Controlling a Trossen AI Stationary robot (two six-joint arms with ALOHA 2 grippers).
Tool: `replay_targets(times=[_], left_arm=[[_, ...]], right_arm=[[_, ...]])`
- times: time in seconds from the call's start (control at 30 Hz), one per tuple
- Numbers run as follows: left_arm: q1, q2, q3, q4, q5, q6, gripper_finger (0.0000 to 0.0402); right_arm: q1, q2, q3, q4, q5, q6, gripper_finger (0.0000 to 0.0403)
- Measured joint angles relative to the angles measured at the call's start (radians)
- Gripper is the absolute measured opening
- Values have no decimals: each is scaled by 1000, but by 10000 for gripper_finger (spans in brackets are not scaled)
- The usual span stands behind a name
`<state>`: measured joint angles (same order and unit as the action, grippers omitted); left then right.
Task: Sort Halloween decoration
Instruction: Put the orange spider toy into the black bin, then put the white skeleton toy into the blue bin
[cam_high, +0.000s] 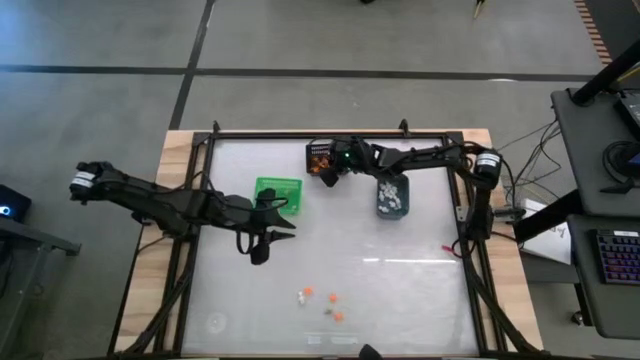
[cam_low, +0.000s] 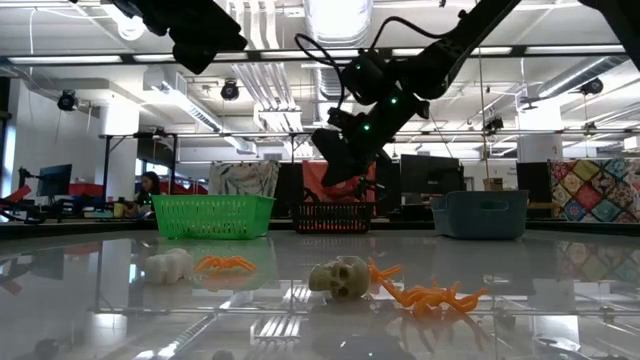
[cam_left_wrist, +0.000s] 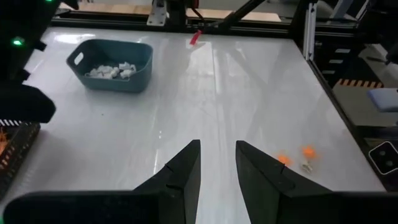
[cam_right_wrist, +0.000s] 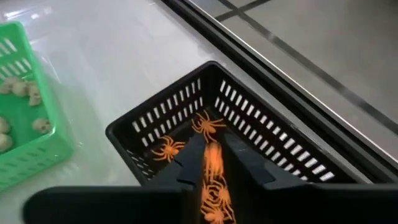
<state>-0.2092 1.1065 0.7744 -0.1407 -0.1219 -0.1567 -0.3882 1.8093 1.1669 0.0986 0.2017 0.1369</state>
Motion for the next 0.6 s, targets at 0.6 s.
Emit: replay_targets(times=[0.6], left_arm=[[-146,84,-5,-89,1,-40,84]], right_arm=[[70,-179,-14,-179,-88,-45,142]])
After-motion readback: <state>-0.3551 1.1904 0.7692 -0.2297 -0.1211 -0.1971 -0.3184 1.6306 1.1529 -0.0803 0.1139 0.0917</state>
